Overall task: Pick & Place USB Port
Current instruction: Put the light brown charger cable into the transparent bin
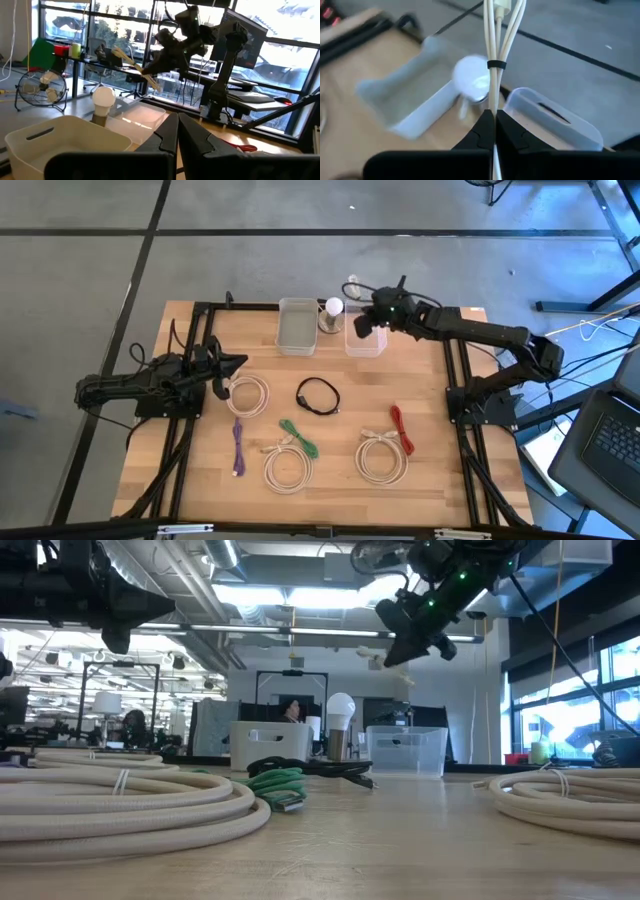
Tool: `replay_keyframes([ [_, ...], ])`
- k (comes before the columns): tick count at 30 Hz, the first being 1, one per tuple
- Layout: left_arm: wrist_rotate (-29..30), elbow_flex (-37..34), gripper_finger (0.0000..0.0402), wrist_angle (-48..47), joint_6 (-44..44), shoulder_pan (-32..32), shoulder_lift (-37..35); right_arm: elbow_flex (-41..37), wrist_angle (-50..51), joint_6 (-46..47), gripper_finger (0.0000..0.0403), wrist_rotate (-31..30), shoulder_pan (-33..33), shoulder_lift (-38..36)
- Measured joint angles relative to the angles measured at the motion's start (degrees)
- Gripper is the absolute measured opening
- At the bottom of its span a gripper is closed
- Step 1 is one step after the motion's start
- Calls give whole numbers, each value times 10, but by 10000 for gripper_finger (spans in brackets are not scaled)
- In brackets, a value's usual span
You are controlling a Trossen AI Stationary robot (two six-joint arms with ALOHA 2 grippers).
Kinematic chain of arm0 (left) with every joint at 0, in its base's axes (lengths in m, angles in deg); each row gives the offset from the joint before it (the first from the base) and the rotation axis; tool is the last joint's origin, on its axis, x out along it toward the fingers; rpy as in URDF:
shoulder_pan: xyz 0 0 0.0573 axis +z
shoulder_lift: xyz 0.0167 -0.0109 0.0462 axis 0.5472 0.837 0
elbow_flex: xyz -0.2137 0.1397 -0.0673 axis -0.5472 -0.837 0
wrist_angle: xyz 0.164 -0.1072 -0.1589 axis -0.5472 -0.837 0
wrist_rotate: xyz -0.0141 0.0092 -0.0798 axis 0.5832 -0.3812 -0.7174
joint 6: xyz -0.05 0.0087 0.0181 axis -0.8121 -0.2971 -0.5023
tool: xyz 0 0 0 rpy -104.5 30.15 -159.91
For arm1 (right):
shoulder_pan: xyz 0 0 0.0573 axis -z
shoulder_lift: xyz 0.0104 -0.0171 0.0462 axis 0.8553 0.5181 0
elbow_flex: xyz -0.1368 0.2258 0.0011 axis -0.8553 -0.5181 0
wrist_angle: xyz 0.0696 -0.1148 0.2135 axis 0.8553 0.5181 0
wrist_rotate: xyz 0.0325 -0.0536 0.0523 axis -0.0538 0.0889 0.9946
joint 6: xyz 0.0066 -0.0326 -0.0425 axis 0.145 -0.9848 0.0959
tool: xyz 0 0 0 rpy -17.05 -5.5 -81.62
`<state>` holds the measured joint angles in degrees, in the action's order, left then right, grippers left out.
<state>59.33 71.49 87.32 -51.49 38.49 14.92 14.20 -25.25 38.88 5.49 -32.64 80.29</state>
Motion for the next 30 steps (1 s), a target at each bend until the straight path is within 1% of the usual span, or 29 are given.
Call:
replay_keyframes([
  [2, 0, 0, 4, -2, 0, 0, 0, 0, 1, 45, 0, -31, 6, 3],
  [4, 0, 0, 4, -2, 0, 0, 0, 0, 4, 87, 0, -33, 13, 8],
  [8, 1, 0, 4, -2, 7, 0, 0, 0, 2, 115, 0, -22, 15, 33],
  [11, 0, 0, 4, -2, 16, 0, 0, 0, 19, 131, 0, 6, 17, 59],
  [15, 0, 0, 4, -2, 17, 0, 0, 0, 22, 133, 0, 31, 22, 101],
  [19, 0, 0, 4, -2, 9, 0, 0, 0, 27, 142, 0, 76, 34, 131],
  [23, -1, 0, 4, -2, 2, 0, 0, 0, 34, 142, 0, 79, 42, 148],
  [30, -2, 0, 4, -2, 0, 0, 0, 0, 61, 135, 0, 79, 65, 150],
])
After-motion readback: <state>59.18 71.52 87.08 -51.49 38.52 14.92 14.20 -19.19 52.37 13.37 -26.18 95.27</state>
